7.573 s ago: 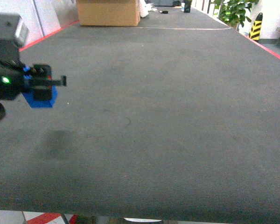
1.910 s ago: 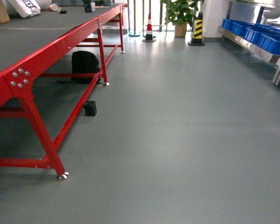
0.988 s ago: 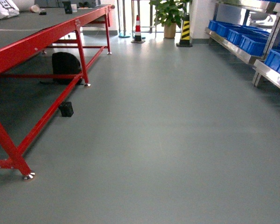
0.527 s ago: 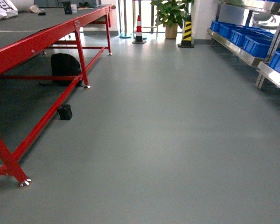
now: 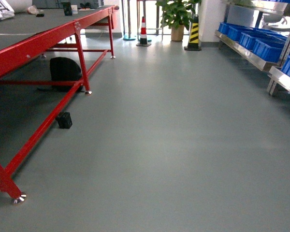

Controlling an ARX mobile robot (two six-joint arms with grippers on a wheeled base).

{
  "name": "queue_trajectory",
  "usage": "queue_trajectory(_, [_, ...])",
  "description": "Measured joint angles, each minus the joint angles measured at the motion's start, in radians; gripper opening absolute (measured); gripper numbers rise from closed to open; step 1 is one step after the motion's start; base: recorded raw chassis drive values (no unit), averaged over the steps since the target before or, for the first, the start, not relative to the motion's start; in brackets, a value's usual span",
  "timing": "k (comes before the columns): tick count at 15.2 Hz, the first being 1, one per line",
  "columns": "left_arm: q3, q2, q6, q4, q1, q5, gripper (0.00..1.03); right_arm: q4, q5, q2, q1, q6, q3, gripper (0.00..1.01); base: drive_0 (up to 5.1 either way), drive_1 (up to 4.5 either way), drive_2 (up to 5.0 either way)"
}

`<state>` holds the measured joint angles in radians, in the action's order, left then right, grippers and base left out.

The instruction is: Sort blue parts and orange caps into right shelf containers

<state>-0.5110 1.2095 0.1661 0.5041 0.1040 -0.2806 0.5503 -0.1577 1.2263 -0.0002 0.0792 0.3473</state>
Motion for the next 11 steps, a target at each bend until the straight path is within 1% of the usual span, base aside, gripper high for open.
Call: queue_trajectory(11, [0.000, 0.003, 0.000, 0.001, 0.000, 0.000, 0.44, 0.001, 0.000, 0.001, 0.000, 0.000, 0.000, 0.44, 0.0, 4.21, -4.2])
